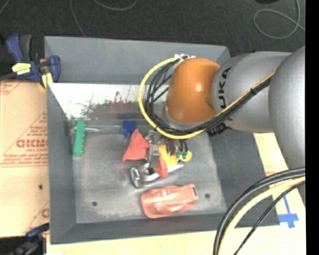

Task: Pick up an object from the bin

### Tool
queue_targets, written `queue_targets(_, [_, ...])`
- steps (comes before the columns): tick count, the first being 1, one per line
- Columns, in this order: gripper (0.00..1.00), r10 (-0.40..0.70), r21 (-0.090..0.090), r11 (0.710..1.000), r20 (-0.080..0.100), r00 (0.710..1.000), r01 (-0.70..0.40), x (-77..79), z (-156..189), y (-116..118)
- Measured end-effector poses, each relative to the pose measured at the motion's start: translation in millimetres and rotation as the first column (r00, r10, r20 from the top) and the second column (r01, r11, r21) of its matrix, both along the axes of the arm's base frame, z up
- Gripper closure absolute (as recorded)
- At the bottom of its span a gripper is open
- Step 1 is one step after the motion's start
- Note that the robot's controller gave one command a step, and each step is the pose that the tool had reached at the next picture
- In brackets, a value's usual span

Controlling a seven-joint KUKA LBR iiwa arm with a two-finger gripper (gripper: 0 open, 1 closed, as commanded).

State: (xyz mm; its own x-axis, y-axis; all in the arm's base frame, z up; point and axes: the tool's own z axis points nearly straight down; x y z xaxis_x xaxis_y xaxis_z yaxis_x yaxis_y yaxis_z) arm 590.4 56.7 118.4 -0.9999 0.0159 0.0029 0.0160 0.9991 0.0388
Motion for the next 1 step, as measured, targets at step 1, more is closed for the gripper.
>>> queue_targets(1, [1.00, 0.000, 0.000, 1.000, -0.002, 1.000, 0.000, -0.7, 4.7, -0.1])
